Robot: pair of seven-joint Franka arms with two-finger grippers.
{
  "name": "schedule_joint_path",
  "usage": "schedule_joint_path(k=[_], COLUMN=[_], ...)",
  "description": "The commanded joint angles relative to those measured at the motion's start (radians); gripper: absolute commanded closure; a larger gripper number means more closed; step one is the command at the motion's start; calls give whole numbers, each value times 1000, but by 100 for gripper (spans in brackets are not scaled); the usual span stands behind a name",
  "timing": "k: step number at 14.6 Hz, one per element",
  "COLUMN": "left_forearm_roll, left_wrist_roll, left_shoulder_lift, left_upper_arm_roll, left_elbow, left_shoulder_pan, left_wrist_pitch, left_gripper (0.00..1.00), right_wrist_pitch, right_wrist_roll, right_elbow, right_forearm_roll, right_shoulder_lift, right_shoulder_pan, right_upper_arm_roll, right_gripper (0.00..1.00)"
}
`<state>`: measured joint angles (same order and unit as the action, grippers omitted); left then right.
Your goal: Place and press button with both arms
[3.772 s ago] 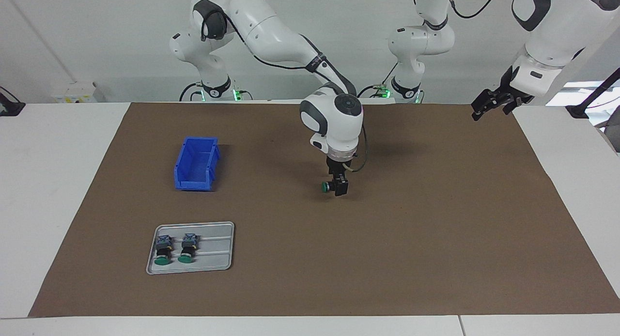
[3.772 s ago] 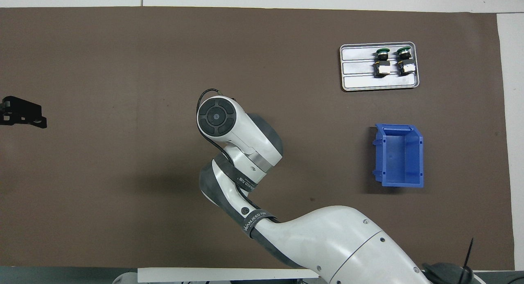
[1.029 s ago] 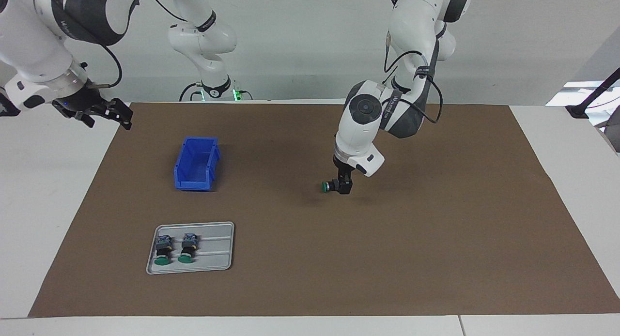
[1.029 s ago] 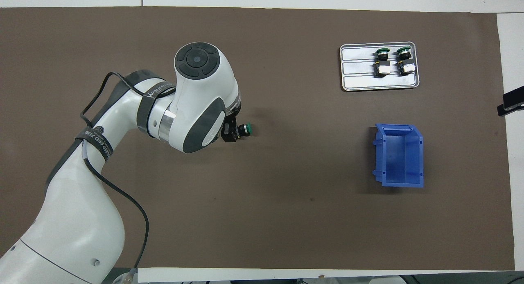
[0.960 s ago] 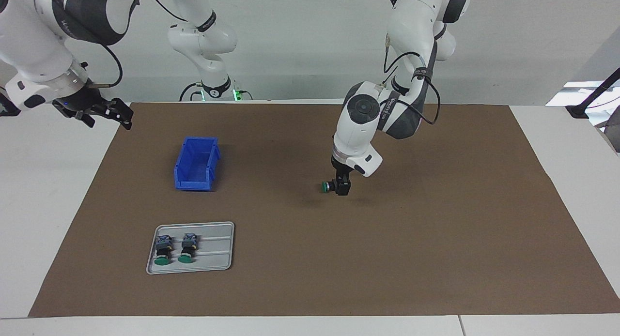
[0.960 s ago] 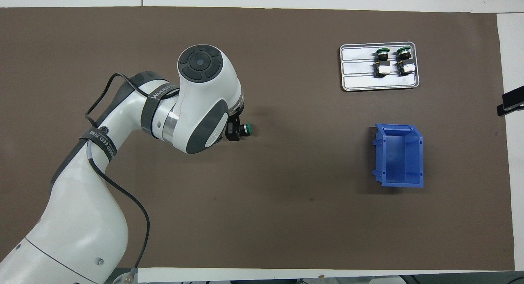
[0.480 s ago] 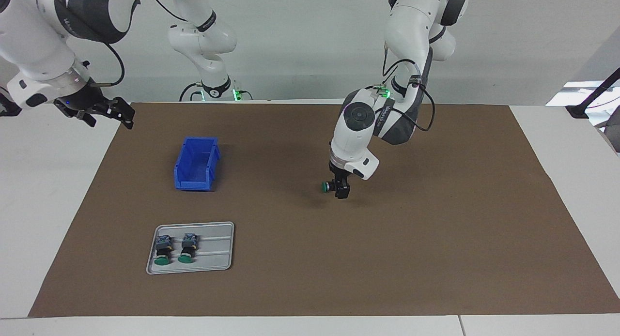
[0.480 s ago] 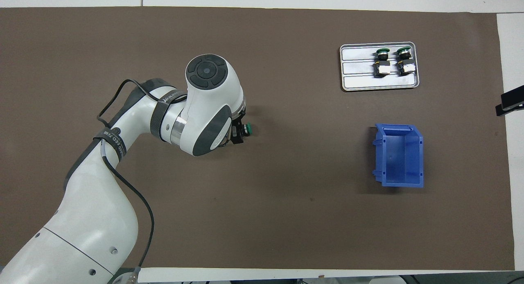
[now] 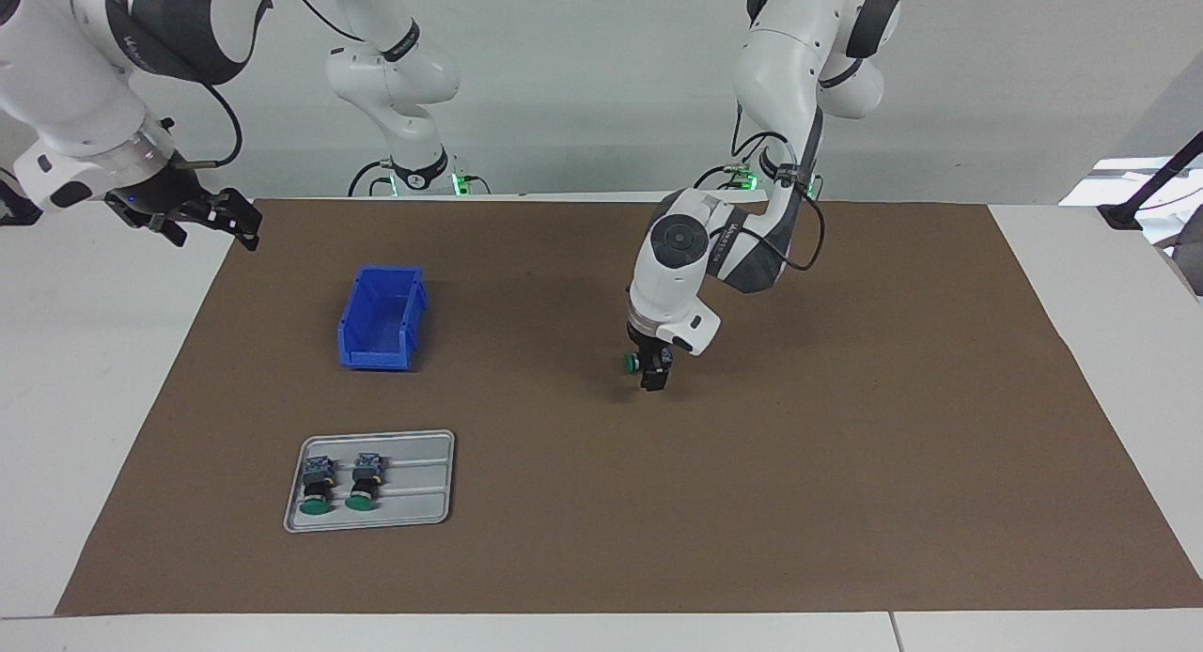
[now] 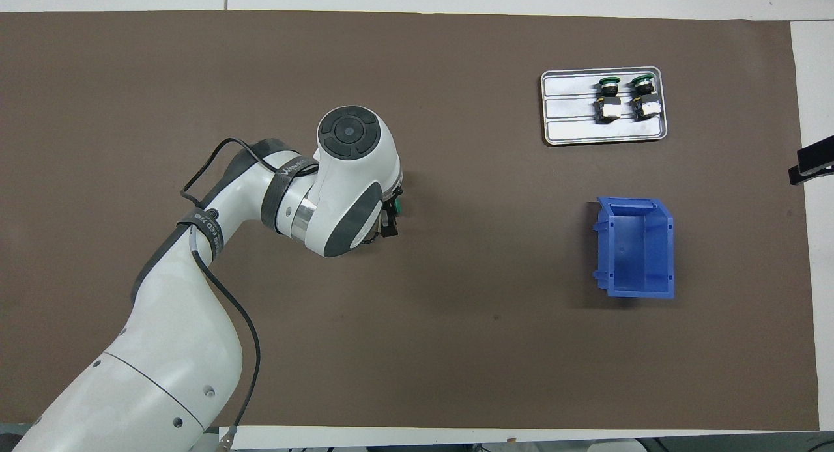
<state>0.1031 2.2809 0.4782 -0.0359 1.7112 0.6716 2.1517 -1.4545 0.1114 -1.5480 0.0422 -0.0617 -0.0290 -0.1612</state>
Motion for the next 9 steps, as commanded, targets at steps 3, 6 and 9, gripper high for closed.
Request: schedule_joint_path(k=[3,6,9], left_forearm_roll=[-5,-5,-5], left_wrist_roll=[37,37,49], left_shoulder_lift=[-7,-10,-12], left_upper_arm_roll=[14,14,14], left_elbow=[41,54,59], left_shoulder_pan=[22,25,26], left_wrist_pitch=[65,73,68], left_gripper=[16,45,62], right_wrist_pitch=[-3,-3,-3], right_wrist_roll=[22,22,22], right_elbow=[-29,-29,-29], right_forearm_roll=[-16,-16,-16], right_shoulder_lift=[25,25,25], right_shoulder_pan=[-3,-2,-2], right_upper_arm_roll=[0,0,0], right_gripper=[0,0,0])
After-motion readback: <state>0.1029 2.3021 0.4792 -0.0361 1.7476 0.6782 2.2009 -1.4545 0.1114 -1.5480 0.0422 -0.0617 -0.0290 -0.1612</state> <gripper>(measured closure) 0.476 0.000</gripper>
